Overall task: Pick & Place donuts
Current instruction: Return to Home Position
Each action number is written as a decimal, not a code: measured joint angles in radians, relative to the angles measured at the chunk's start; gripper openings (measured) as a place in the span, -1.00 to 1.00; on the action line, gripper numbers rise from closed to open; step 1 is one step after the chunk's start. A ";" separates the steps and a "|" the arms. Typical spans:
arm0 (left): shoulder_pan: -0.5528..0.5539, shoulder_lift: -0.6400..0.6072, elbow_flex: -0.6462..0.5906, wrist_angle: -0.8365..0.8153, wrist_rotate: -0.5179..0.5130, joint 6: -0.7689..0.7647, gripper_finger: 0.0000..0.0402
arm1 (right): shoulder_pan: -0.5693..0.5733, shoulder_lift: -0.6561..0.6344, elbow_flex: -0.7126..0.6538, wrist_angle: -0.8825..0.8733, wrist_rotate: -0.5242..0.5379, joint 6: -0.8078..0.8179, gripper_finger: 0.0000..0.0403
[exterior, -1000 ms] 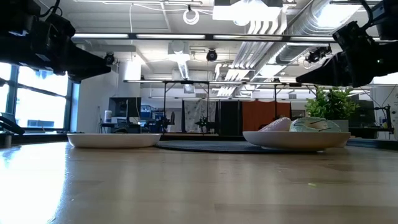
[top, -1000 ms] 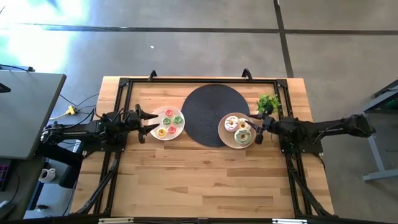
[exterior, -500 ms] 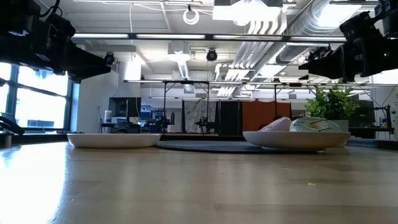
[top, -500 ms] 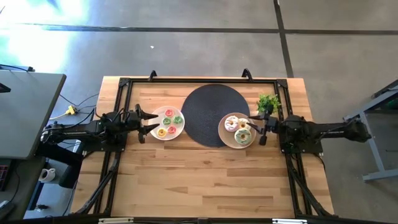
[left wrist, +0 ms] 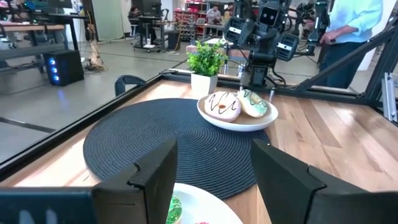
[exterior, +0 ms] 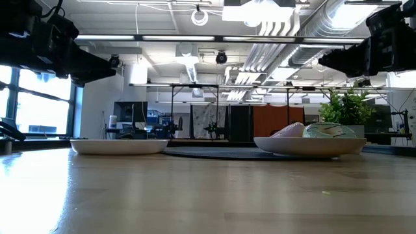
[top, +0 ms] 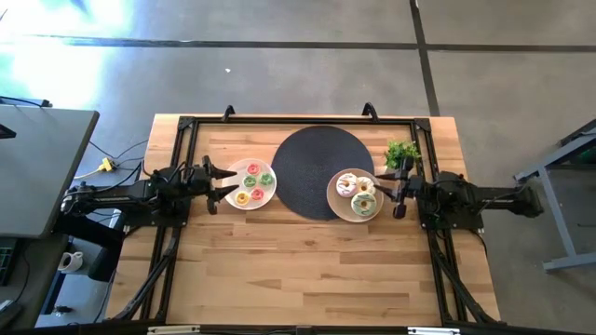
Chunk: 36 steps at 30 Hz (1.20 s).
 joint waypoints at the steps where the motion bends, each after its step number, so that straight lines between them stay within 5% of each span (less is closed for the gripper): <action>1: 0.000 0.000 0.000 0.000 0.000 0.000 0.01 | 0.000 0.004 0.000 0.000 -0.001 0.002 -0.39; 36: 0.000 0.000 0.000 -0.001 0.007 -0.001 0.01 | 0.000 0.010 0.000 0.000 0.011 0.036 -0.39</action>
